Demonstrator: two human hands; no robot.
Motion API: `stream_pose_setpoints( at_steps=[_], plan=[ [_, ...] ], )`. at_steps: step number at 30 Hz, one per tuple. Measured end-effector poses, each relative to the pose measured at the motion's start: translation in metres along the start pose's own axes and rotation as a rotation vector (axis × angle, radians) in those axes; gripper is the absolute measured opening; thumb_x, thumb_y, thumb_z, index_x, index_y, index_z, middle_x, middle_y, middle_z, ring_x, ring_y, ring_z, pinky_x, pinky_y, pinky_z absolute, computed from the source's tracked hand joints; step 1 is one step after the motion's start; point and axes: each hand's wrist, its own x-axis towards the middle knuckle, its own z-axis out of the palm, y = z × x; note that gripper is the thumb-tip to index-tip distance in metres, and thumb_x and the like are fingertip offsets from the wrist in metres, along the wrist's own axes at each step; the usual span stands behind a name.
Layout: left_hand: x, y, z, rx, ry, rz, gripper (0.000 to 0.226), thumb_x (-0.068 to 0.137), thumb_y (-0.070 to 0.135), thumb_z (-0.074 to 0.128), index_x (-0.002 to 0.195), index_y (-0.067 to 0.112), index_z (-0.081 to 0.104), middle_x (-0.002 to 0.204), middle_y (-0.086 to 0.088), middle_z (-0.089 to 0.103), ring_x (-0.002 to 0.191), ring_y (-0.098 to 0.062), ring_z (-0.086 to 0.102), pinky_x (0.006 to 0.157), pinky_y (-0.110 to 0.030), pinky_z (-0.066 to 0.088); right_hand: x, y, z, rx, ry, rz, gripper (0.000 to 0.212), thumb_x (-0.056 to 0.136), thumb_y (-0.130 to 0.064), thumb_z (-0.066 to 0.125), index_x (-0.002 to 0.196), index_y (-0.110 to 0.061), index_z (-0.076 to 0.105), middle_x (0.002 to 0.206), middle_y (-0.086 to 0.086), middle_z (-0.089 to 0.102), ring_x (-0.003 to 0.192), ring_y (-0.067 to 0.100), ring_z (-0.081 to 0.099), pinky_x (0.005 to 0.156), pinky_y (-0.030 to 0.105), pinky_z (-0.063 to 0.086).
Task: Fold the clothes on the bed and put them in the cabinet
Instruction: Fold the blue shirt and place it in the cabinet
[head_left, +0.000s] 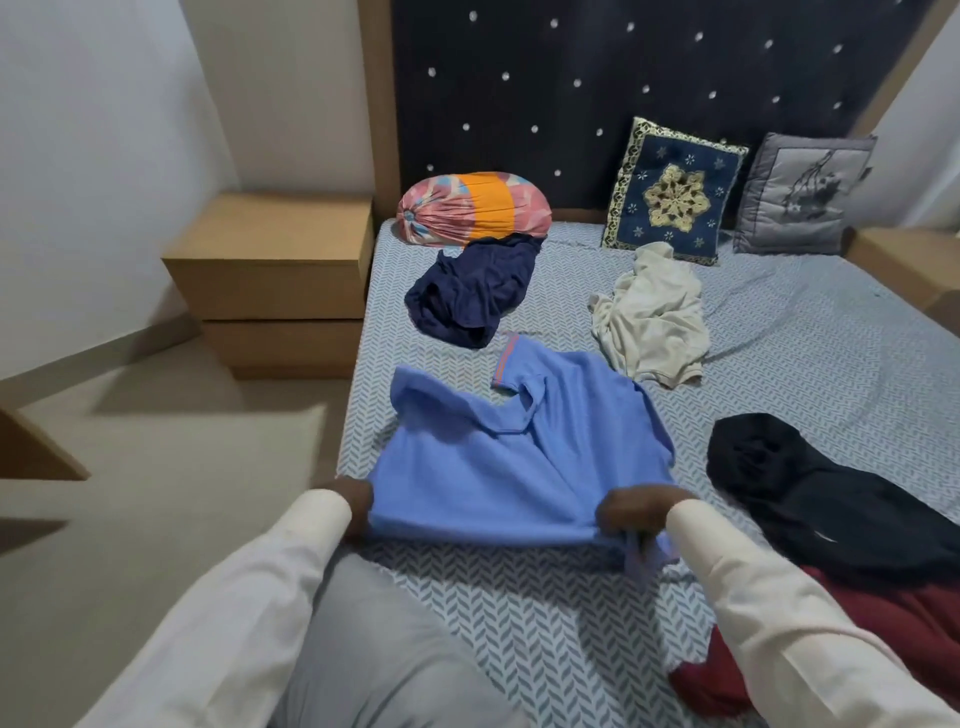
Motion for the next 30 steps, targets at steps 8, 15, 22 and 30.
stream_pose_setpoints(
  at_steps=[8, 15, 22, 30],
  plan=[
    [-0.026, 0.013, -0.044, -0.204, -0.236, -0.069, 0.036, 0.1, 0.016, 0.046, 0.127, -0.006, 0.055, 0.129, -0.017, 0.061, 0.112, -0.026, 0.064, 0.092, -0.032, 0.05, 0.024, -0.002, -0.003, -0.292, 0.026, 0.087, 0.047, 0.09, -0.033, 0.06, 0.13, -0.009, 0.059, 0.13, 0.007, 0.063, 0.116, 0.026, 0.062, 0.095, 0.032, 0.048],
    [0.014, 0.003, -0.199, -1.858, 0.298, -0.015, 0.02, 0.1, 0.003, 0.034, 0.096, -0.002, 0.053, 0.085, -0.015, 0.053, 0.069, -0.026, 0.054, 0.054, -0.037, 0.054, 0.042, -0.012, -0.159, 1.124, 0.625, -0.248, 0.049, 0.072, -0.017, 0.055, 0.119, -0.003, 0.058, 0.106, 0.019, 0.061, 0.076, 0.016, 0.066, 0.069, 0.031, 0.051],
    [0.011, -0.052, -0.369, -1.519, 1.087, 0.241, 0.075, 0.071, 0.023, 0.031, 0.145, 0.036, 0.039, 0.146, -0.002, 0.046, 0.126, -0.027, 0.053, 0.096, -0.05, 0.052, -0.043, -0.047, -0.291, 1.059, 1.391, -0.427, 0.079, 0.08, 0.003, 0.04, 0.153, -0.028, 0.029, 0.147, 0.005, 0.036, 0.132, 0.021, 0.04, 0.11, 0.022, 0.029],
    [0.023, -0.049, -0.271, -0.742, 1.06, -0.006, 0.051, 0.089, 0.005, 0.042, 0.138, 0.019, 0.052, 0.147, -0.015, 0.031, 0.129, -0.037, 0.038, 0.107, -0.04, 0.034, -0.027, -0.022, -0.267, 0.267, 1.283, -0.151, 0.052, 0.085, -0.019, 0.06, 0.134, -0.02, 0.043, 0.121, 0.024, 0.058, 0.108, 0.045, 0.058, 0.084, 0.047, 0.048]
  ],
)
